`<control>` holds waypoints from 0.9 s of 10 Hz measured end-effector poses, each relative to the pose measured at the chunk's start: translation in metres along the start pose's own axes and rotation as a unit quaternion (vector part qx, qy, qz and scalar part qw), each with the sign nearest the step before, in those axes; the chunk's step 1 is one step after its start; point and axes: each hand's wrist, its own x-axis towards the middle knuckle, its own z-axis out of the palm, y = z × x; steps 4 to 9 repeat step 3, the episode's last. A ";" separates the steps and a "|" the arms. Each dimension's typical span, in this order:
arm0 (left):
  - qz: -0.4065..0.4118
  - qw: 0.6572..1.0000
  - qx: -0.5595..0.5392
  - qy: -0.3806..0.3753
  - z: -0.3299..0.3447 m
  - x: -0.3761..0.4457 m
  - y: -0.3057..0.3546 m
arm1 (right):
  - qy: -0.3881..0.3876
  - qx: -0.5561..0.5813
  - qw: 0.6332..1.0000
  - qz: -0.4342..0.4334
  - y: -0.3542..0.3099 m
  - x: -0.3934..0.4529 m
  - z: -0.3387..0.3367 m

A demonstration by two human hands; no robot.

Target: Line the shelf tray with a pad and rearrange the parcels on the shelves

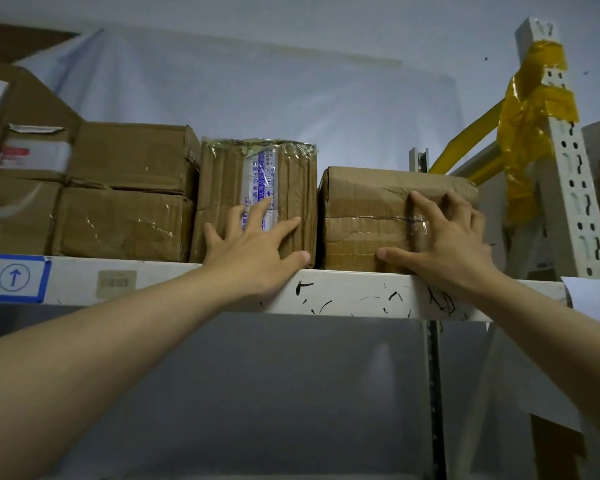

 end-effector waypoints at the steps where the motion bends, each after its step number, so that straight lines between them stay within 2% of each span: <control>1: 0.003 1.000 0.008 0.018 0.001 -0.002 0.000 | -0.007 -0.003 1.000 0.004 0.000 0.001 0.000; 2: 0.021 0.998 -0.016 0.063 0.000 -0.006 0.000 | 0.004 -0.012 1.000 0.007 -0.002 -0.001 0.004; 3: 0.045 0.989 -0.091 0.111 -0.003 -0.013 -0.003 | 0.055 -0.012 0.998 -0.002 -0.005 -0.006 0.004; 9: 0.045 0.989 -0.091 0.111 -0.003 -0.013 -0.003 | 0.055 -0.012 0.998 -0.002 -0.005 -0.006 0.004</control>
